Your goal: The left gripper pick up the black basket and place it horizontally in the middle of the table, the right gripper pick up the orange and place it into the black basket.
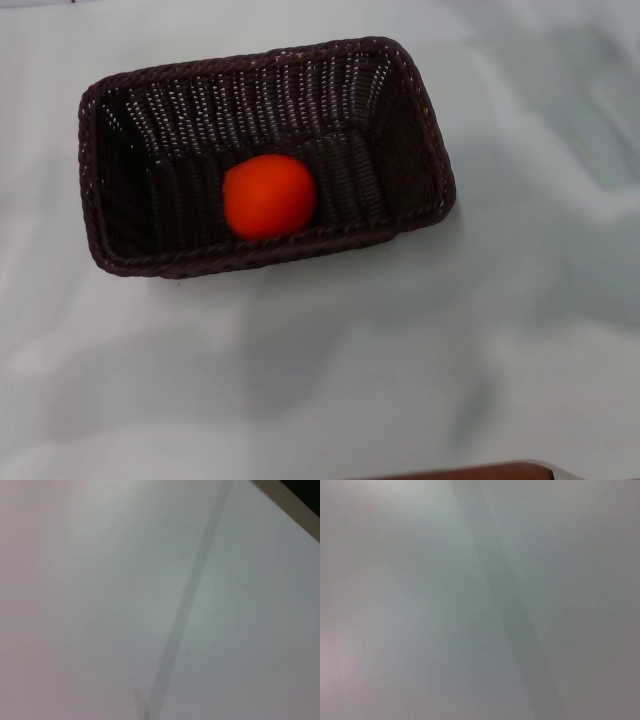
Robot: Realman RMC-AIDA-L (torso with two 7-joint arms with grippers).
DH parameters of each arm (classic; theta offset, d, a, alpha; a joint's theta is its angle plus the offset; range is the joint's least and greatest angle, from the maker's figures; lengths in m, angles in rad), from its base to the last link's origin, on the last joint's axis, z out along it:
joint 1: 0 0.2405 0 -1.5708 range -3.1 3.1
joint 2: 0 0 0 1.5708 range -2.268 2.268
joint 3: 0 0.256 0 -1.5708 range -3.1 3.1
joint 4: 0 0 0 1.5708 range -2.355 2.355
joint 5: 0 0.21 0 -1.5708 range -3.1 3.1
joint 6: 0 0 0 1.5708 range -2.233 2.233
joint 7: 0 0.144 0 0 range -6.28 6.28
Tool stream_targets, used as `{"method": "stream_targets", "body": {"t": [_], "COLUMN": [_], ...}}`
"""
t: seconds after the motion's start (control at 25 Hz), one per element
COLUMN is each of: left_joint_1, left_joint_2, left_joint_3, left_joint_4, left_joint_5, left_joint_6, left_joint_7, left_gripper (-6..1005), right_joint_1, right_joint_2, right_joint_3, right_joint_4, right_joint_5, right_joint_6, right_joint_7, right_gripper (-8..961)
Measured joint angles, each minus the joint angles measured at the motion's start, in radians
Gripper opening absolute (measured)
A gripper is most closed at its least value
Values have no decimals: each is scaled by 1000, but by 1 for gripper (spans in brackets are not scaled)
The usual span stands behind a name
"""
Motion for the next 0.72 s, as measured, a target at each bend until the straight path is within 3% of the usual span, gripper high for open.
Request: {"method": "stream_targets", "body": {"t": [0.12, 0.28, 0.72], "left_joint_1": [15, 23, 19], "left_joint_2": [-1, 0, -1], "left_joint_3": [-1, -1, -1], "left_joint_4": [89, 110, 128], "left_joint_5": [-110, -149, -157], "left_joint_6": [0, 20, 49], "left_joint_7": [120, 143, 146], "left_gripper": [901, 900, 900], "right_joint_1": [-27, -49, -46], "right_joint_2": [4, 7, 6], "right_joint_3": [42, 51, 51], "right_joint_4": [-121, -190, -212], "right_joint_5": [193, 321, 379], "right_joint_6": [53, 96, 82], "right_joint_7": [-215, -386, -451], "right_gripper": [892, 938, 945]}}
